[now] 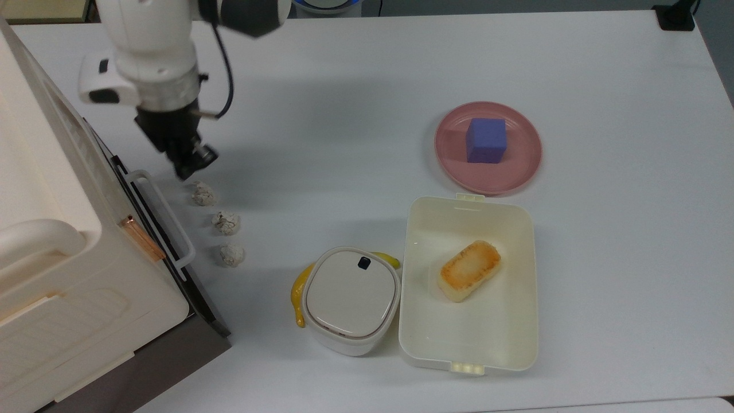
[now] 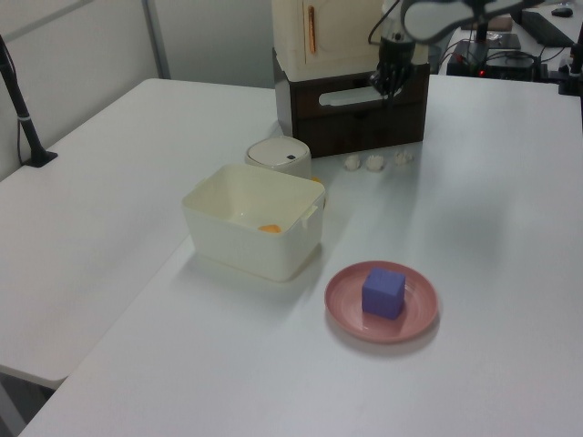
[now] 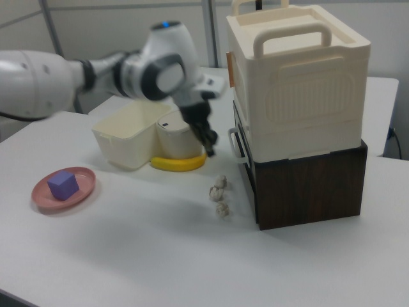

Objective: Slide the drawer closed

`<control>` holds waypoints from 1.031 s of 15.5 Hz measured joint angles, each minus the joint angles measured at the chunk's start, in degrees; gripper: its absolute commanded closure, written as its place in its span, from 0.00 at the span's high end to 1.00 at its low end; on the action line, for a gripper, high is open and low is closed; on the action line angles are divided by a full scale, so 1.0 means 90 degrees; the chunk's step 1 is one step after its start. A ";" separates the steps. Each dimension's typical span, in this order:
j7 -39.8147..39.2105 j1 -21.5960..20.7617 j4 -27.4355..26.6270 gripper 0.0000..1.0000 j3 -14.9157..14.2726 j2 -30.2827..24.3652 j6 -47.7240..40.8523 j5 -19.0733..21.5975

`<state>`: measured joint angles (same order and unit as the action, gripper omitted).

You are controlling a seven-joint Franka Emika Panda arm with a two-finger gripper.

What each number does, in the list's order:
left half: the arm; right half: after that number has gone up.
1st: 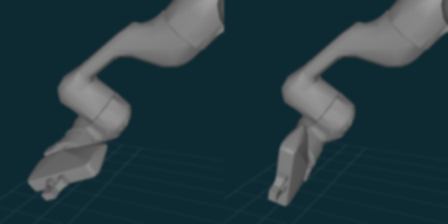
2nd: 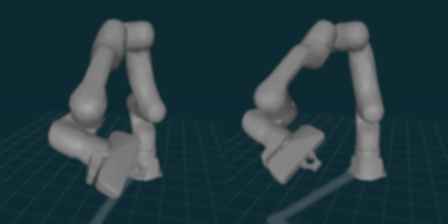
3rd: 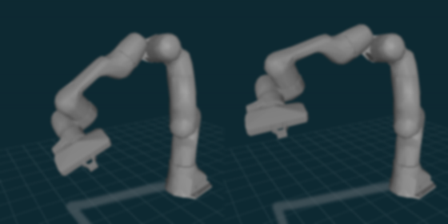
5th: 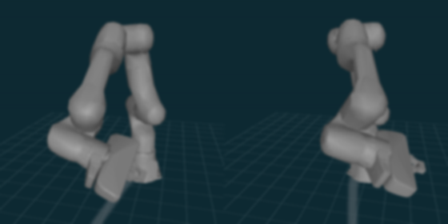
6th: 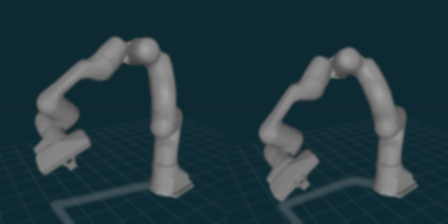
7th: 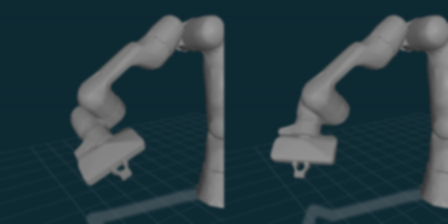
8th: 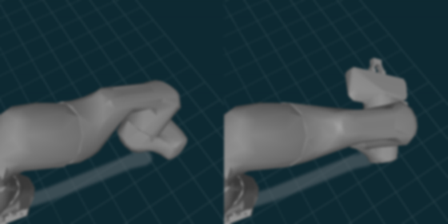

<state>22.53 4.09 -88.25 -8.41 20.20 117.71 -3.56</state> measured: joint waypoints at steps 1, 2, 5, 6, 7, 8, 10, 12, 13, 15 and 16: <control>-0.0256 -0.0071 -0.0008 0.10 0.0085 -0.0229 -0.0427 0.0009; -0.0514 -0.0159 -0.0038 0.14 0.0184 -0.0470 -0.0800 0.0009; -0.1108 -0.0416 -0.0136 0.76 0.0333 -0.1062 -0.1452 0.0007; -0.1432 -0.0503 -0.0153 0.96 0.0351 -0.1273 -0.1739 0.0007; -0.1662 -0.0533 -0.0159 1.00 0.0368 -0.1369 -0.1887 0.0007; -0.1866 -0.0553 -0.0160 1.00 0.0396 -0.1435 -0.2039 0.0007; -0.2142 -0.0560 -0.0162 1.00 0.0463 -0.1513 -0.2205 0.0007; -0.2501 -0.0558 -0.0163 1.00 0.0475 -0.1537 -0.2234 0.0008; -0.2656 -0.0549 -0.0161 1.00 0.0474 -0.1539 -0.2234 0.0008; -0.2823 -0.0527 -0.0149 1.00 0.0453 -0.1541 -0.2234 0.0008; -0.2847 -0.0513 -0.0145 1.00 0.0444 -0.1542 -0.2234 0.0008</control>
